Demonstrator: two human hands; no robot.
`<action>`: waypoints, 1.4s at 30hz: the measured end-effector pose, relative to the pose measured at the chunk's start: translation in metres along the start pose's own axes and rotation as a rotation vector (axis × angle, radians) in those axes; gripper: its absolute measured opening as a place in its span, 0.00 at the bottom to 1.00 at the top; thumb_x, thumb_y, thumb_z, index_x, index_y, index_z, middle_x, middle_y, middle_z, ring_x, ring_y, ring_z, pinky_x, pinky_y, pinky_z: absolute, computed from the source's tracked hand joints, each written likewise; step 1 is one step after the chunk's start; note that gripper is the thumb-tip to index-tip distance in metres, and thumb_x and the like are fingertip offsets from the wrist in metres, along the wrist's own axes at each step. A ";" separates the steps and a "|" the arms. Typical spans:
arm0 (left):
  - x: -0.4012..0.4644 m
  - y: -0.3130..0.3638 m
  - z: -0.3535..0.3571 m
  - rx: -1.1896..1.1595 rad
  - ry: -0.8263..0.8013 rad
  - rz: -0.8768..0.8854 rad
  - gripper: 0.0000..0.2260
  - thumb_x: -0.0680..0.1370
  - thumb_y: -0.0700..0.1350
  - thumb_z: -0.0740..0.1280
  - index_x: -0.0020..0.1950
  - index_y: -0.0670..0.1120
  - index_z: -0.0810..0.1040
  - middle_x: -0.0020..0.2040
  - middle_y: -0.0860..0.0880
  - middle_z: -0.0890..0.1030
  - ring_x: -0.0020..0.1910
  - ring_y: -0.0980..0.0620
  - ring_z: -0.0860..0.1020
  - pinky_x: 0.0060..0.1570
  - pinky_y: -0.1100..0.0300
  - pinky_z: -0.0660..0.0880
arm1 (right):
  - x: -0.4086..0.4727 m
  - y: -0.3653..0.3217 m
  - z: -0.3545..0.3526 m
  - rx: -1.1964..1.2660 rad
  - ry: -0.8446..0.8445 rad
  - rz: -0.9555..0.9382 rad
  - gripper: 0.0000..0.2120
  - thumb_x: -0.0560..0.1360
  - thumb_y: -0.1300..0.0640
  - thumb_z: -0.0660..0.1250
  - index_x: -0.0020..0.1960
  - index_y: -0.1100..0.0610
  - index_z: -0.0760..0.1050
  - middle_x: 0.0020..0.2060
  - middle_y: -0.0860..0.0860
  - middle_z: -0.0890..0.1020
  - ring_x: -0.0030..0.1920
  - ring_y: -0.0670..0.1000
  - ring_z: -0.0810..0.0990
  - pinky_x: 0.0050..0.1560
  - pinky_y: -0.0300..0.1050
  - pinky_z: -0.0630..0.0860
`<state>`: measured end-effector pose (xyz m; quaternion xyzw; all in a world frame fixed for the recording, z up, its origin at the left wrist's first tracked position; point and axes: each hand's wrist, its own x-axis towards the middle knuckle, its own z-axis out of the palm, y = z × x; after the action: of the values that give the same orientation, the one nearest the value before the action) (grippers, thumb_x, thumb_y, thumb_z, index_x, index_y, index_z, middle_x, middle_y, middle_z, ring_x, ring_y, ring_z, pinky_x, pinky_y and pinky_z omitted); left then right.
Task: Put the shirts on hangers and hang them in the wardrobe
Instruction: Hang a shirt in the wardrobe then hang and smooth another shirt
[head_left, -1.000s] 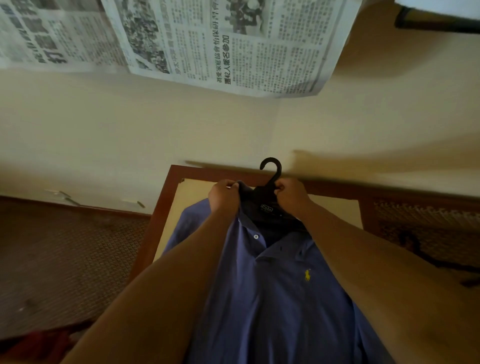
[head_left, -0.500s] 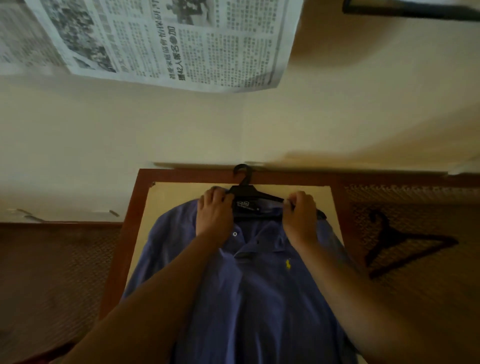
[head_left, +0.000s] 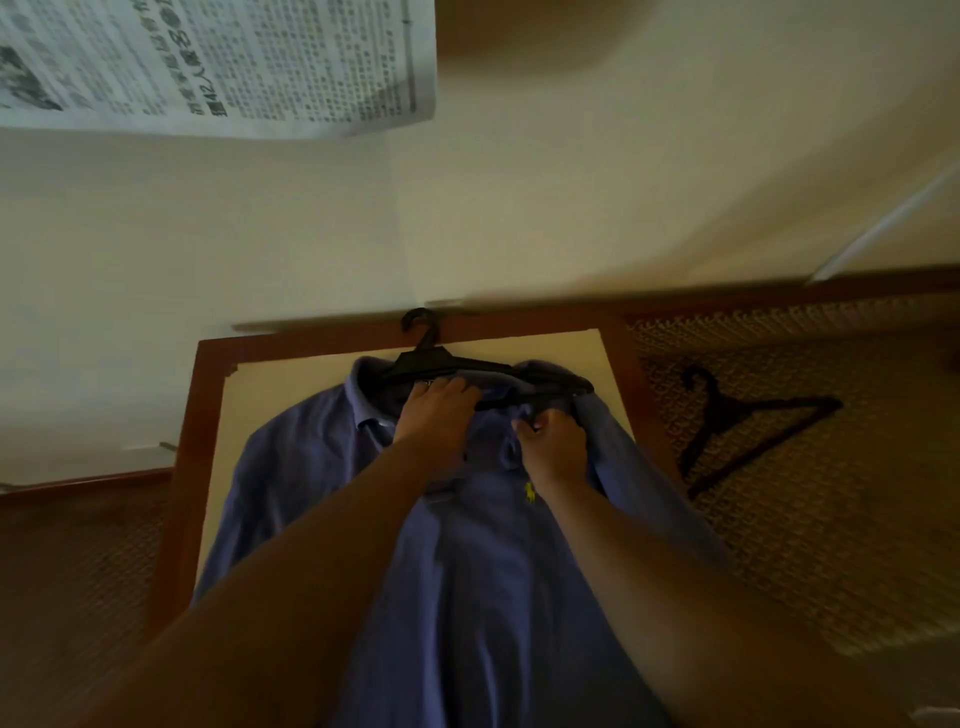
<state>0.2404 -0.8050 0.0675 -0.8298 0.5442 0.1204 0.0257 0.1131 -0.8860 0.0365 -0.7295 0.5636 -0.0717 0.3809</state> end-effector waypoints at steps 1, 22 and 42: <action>-0.001 -0.003 -0.001 -0.016 0.009 -0.003 0.19 0.78 0.48 0.65 0.69 0.50 0.69 0.67 0.48 0.71 0.66 0.45 0.68 0.66 0.52 0.62 | 0.005 0.002 0.000 -0.039 -0.015 0.018 0.11 0.78 0.52 0.65 0.46 0.60 0.78 0.39 0.57 0.80 0.45 0.58 0.81 0.41 0.49 0.76; -0.051 -0.030 0.004 0.012 -0.059 0.022 0.13 0.79 0.47 0.62 0.63 0.50 0.71 0.63 0.48 0.75 0.62 0.48 0.72 0.65 0.53 0.63 | 0.026 -0.017 -0.060 0.461 -0.062 0.080 0.08 0.81 0.58 0.57 0.48 0.60 0.72 0.42 0.55 0.76 0.46 0.57 0.77 0.46 0.52 0.76; -0.043 -0.082 0.018 0.018 0.086 -0.001 0.18 0.78 0.52 0.60 0.66 0.50 0.72 0.63 0.49 0.74 0.66 0.47 0.68 0.68 0.49 0.57 | 0.036 -0.085 0.039 0.411 -0.249 -0.049 0.06 0.79 0.60 0.60 0.43 0.58 0.68 0.35 0.58 0.75 0.37 0.58 0.77 0.38 0.58 0.82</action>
<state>0.2957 -0.7297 0.0531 -0.8343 0.5455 0.0797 0.0097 0.2125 -0.8927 0.0515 -0.6535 0.4680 -0.1036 0.5858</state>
